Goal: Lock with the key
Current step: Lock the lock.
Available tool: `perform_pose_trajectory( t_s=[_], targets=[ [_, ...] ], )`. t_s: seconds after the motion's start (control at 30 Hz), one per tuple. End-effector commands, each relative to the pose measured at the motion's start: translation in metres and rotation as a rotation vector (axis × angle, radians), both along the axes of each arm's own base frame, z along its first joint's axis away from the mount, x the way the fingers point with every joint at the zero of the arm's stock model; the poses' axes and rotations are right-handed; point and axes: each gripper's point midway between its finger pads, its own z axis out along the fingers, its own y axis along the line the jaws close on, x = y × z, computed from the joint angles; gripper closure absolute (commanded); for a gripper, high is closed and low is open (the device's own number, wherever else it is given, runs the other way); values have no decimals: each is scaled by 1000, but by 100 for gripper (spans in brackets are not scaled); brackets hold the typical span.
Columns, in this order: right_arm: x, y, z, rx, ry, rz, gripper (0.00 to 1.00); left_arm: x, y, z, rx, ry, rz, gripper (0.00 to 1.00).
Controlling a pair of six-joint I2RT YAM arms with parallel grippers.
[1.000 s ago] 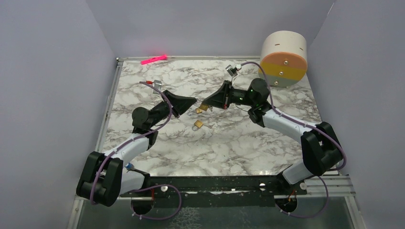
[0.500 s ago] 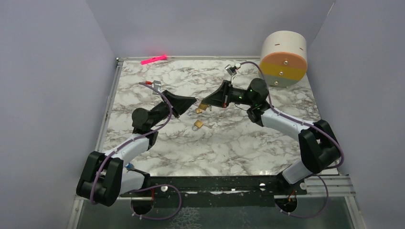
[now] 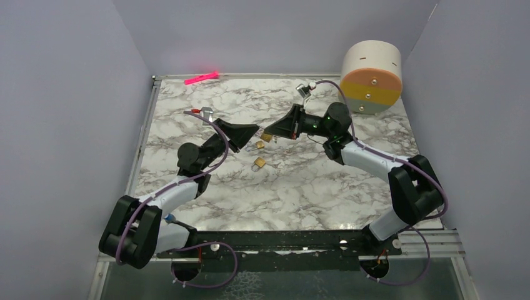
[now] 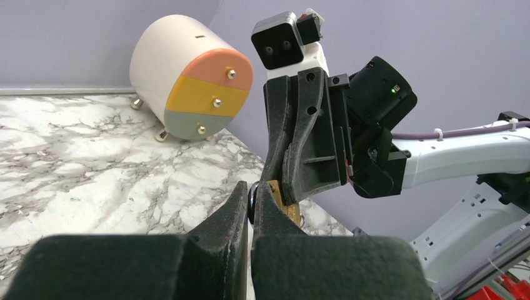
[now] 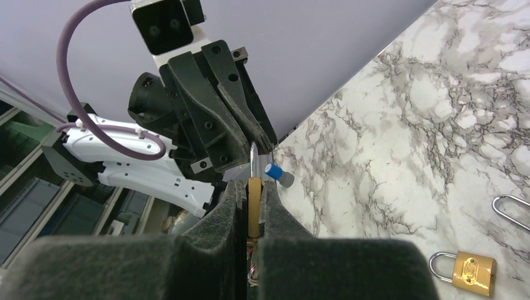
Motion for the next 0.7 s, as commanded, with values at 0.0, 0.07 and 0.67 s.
perform_pose_trajectory(
  t_s=[0.0,0.07,0.67],
  targets=[
    [3,15,36,93,-78,-35,99,-38,-38,-26,66,43,-194,100],
    [6,16,39,102,-82,-44,99,-42,-41,-30,66,53,-201,100],
    [21,24,43,144,-65,-68,99,-69,-66,-46,9,118,-245,100]
  ],
)
